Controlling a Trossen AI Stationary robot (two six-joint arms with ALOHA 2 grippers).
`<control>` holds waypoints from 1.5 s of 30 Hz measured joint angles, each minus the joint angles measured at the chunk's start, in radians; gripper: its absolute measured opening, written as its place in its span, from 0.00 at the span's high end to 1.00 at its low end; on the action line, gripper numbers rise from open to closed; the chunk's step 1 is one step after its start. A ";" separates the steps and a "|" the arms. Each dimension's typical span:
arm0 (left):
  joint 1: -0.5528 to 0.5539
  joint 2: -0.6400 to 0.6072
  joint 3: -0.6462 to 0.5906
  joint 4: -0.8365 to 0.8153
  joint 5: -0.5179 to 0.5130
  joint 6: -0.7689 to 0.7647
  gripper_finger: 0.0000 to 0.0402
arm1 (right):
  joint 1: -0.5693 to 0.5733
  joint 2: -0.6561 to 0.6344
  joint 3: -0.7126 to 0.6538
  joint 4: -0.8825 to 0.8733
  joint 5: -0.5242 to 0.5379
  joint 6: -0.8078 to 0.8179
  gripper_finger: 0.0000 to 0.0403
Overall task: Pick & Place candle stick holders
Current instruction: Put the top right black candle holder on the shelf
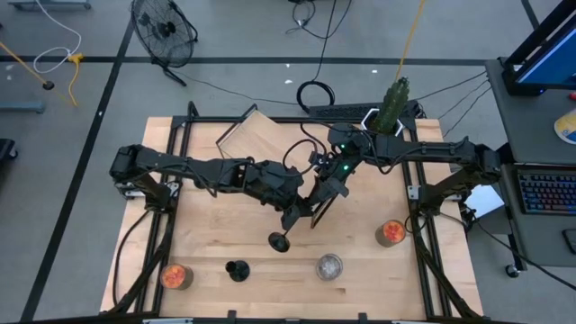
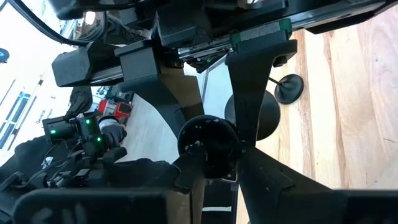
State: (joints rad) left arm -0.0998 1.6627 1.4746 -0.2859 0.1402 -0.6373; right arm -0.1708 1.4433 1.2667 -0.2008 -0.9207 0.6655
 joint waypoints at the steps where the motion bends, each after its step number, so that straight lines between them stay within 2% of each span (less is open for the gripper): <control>1: 0.000 0.000 0.000 0.000 0.000 0.000 0.75 | -0.002 -0.004 0.000 -0.005 0.002 0.000 0.79; 26: -0.008 0.000 0.001 -0.024 0.005 -0.039 0.75 | -0.028 -0.042 -0.001 -0.060 0.000 -0.024 0.79; 40: -0.009 -0.011 0.001 -0.031 -0.012 -0.050 0.75 | -0.115 -0.180 0.000 -0.074 0.001 -0.025 0.79; 45: -0.009 -0.055 0.000 -0.029 -0.059 -0.037 0.75 | -0.139 -0.223 0.000 -0.074 0.002 -0.024 0.79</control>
State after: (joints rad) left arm -0.1089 1.6076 1.4750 -0.3152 0.0811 -0.6741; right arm -0.3102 1.2208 1.2667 -0.2746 -0.9185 0.6418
